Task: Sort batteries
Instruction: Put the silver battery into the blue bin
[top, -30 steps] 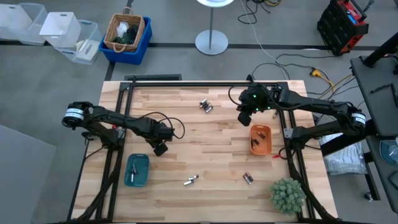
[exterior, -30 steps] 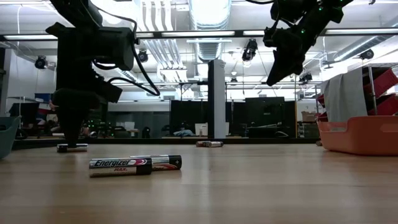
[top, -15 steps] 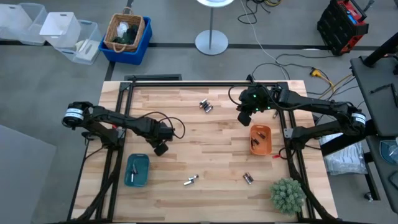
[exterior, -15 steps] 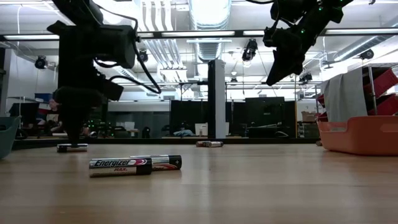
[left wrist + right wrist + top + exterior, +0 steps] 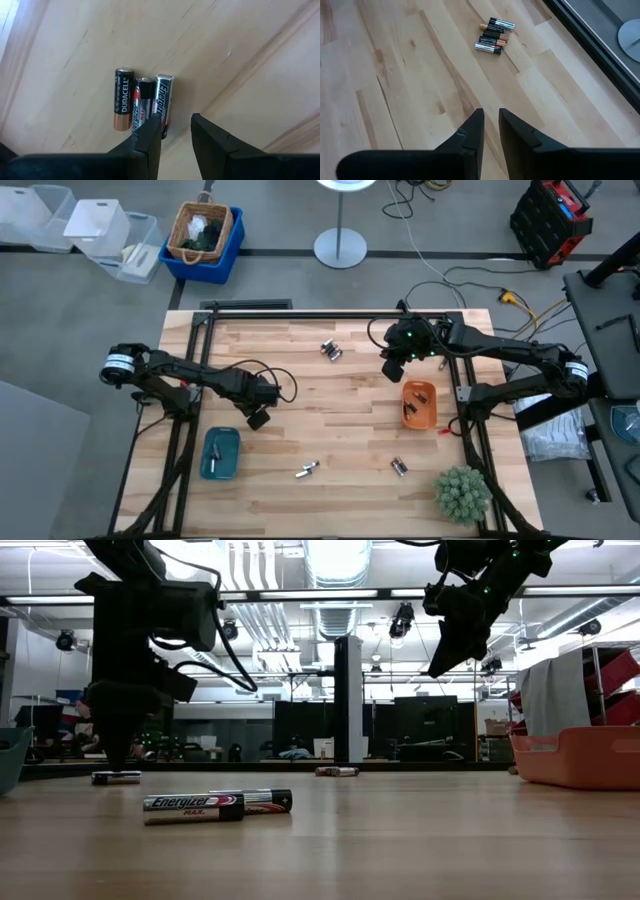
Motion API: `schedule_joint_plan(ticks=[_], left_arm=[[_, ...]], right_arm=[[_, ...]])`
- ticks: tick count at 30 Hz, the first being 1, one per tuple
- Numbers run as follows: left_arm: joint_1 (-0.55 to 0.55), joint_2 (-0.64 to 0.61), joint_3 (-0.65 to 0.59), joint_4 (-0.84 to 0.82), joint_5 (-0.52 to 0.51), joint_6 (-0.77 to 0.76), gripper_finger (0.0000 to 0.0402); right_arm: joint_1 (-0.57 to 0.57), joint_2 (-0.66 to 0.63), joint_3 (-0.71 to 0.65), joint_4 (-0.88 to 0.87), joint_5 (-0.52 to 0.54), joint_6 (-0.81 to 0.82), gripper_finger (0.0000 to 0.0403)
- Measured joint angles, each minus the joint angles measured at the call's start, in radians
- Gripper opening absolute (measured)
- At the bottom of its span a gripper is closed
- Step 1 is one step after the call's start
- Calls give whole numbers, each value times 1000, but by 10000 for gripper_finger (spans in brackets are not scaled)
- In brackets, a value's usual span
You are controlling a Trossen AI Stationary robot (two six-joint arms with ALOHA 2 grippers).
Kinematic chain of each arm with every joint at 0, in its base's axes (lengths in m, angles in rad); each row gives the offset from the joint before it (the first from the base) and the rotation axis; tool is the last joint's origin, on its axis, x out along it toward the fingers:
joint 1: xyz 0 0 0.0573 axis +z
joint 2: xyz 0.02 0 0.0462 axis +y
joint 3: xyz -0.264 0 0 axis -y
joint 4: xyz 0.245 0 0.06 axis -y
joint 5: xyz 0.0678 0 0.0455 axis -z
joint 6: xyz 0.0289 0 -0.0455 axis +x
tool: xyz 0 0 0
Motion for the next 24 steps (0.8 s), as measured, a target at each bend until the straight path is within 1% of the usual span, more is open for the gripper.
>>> schedule_joint_plan(ticks=[24], left_arm=[[0,0,-3,0,-3,4,87]], right_arm=[[0,0,0,0,0,-1,59]])
